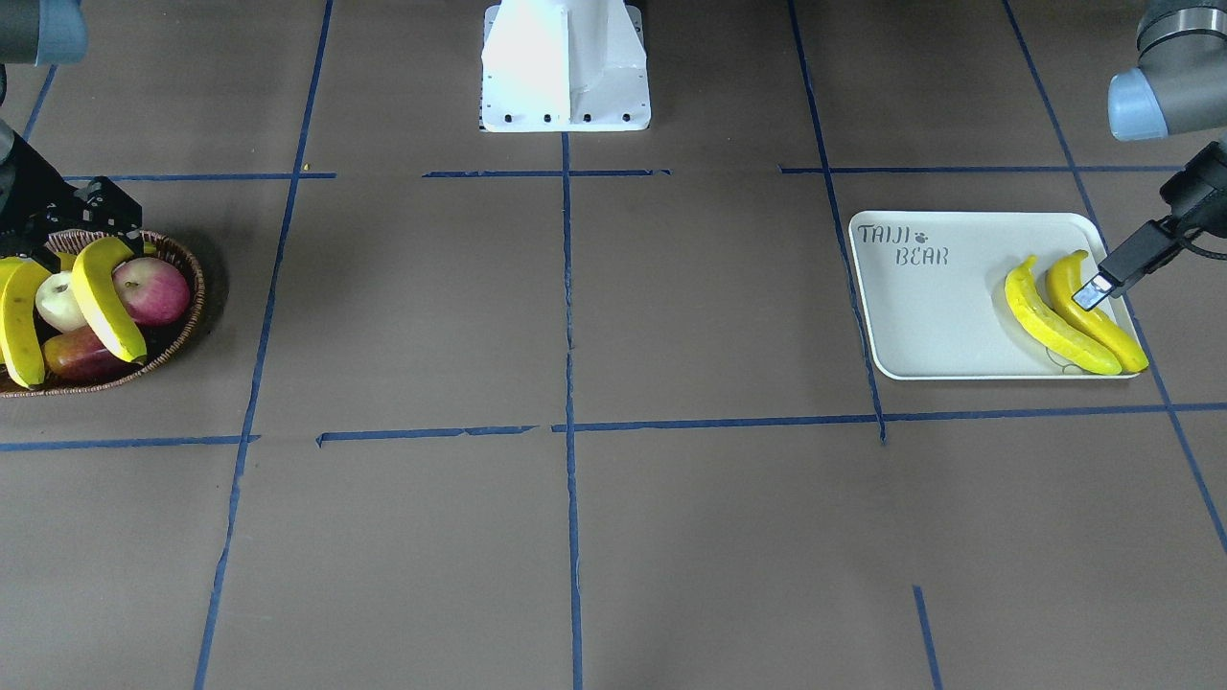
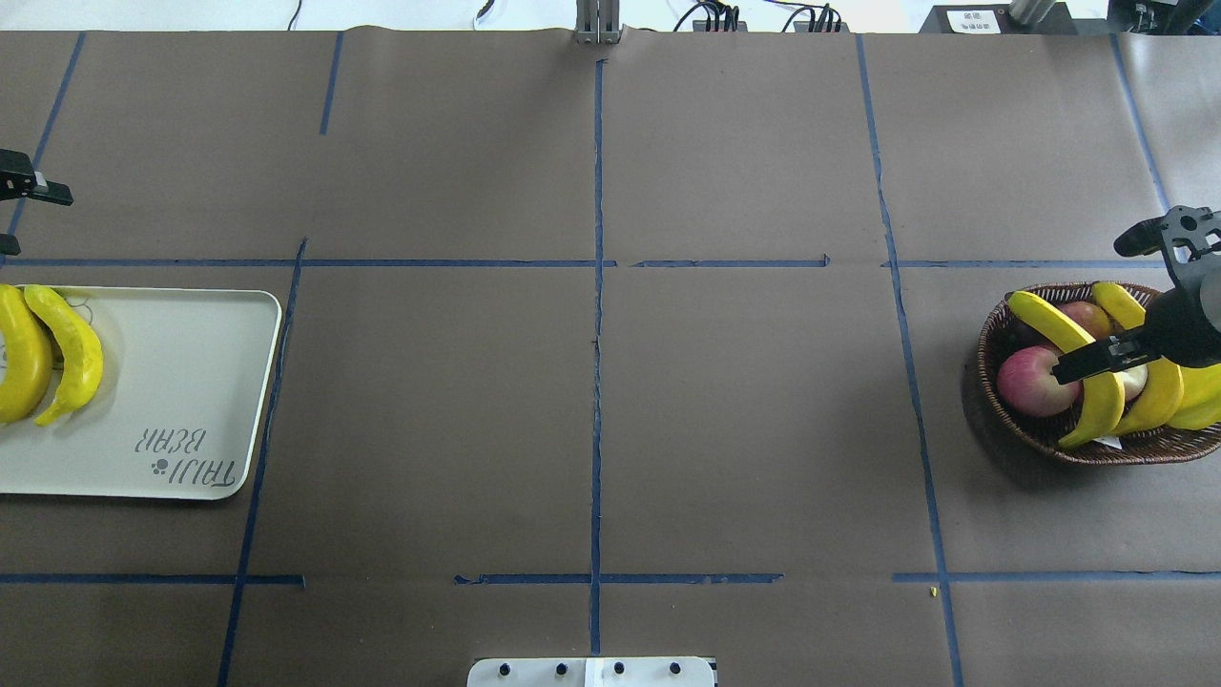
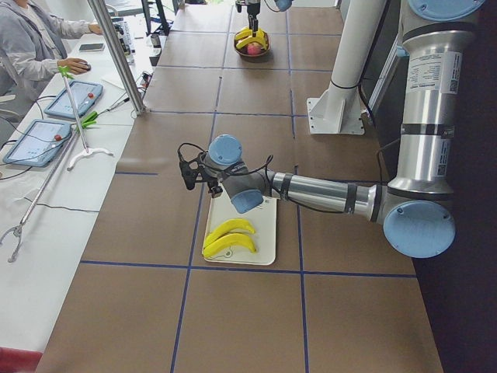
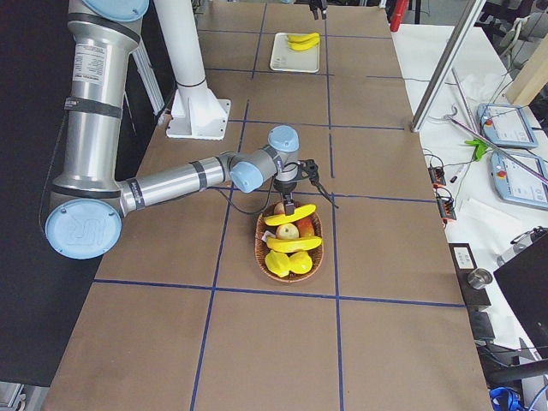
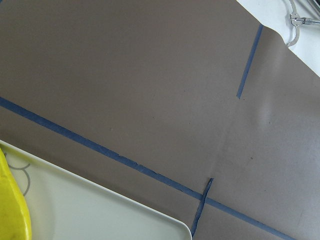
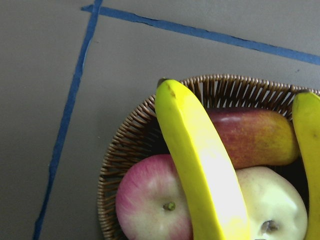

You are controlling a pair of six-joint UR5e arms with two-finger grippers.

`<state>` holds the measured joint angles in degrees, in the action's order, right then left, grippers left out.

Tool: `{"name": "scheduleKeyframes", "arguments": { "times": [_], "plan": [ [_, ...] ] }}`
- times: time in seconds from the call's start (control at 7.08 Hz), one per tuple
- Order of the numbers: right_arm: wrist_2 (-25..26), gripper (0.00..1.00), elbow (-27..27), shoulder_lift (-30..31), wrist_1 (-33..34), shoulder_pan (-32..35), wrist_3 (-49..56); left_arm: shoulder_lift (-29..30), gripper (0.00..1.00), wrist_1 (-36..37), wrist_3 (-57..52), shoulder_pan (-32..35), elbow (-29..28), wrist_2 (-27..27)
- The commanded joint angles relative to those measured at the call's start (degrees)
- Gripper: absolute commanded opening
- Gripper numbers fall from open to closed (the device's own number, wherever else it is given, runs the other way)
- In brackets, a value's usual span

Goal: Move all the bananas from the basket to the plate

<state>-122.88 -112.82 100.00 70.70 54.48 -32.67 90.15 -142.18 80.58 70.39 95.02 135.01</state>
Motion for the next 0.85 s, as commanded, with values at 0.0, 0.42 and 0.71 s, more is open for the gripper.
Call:
{"name": "scheduleKeyframes", "arguments": {
  "times": [0.0,0.42,0.71],
  "plan": [
    [3.77,0.94,0.06,1.51,-0.3,-2.78,-0.38,-0.23,1.0,-0.03,0.02,-0.52,-0.01,-0.1],
    [3.87,0.83,1.19,1.6,-0.3,-3.94,-0.47,-0.24,1.0,-0.03,0.02,-0.52,-0.01,-0.1],
    [5.01,0.78,1.38,1.95,-0.13,-3.94,-0.29,-0.32,1.0,-0.03,0.02,-0.69,-0.01,-0.18]
  ]
}}
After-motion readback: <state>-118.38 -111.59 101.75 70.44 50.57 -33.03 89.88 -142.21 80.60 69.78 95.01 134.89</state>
